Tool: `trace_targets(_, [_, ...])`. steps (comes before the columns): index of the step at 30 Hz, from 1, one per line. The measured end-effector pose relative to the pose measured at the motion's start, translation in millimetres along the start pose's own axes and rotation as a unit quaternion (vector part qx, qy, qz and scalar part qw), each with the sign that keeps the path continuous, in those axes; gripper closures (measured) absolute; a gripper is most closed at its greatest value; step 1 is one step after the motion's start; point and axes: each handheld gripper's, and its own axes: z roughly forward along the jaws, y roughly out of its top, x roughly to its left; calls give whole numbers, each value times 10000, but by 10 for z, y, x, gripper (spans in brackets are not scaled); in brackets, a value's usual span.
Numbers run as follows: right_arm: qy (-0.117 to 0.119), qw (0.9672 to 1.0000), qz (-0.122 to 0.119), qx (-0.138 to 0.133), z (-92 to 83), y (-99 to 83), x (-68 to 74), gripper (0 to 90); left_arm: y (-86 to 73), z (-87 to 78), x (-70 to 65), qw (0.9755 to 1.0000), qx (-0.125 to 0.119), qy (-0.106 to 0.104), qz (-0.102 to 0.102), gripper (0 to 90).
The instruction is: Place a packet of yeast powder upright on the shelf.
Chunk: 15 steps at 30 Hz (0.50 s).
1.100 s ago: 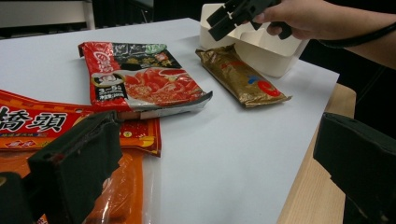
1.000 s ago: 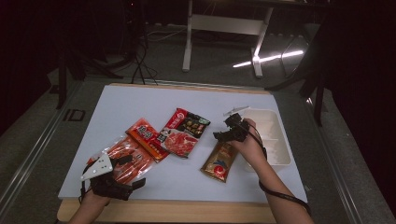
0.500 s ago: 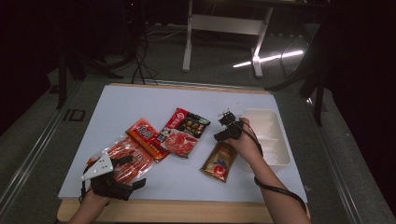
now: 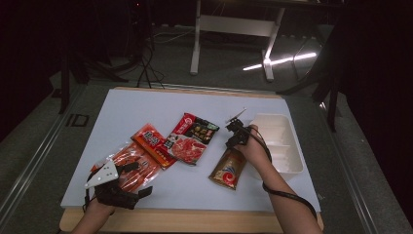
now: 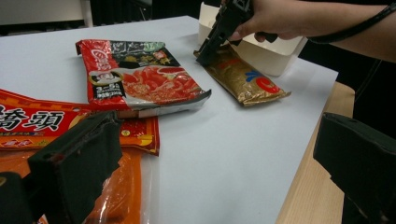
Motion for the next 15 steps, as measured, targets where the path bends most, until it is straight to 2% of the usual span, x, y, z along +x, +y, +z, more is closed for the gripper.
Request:
trace_targets(1, [-35, 10000, 8, 10, -2, 3, 10, 761, 0, -2, 0, 10000, -12, 1, -10, 13])
trace_targets(4, [48, 10000, 9, -31, -24, 5, -4, 846, -1, -3, 6, 10000, -21, 5, -31, 13])
trace_targets(7, [36, 9999, -63, -71, -50, 4, 8, 864, -2, -3, 8, 10000, -6, 9, -23, 13])
trace_targets(9, [64, 9996, -116, -230, -115, -11, 9, 883, 1, -4, 6, 10000, -33, 7, -32, 13])
trace_targets(13, [109, 9992, -120, -359, -175, -23, 12, 888, -2, 2, 3, 10000, 8, 22, -10, 13])
trace_targets(15, [190, 9981, -120, -572, -283, -48, 27, 893, 0, 0, 3, 10000, -12, 22, -23, 13])
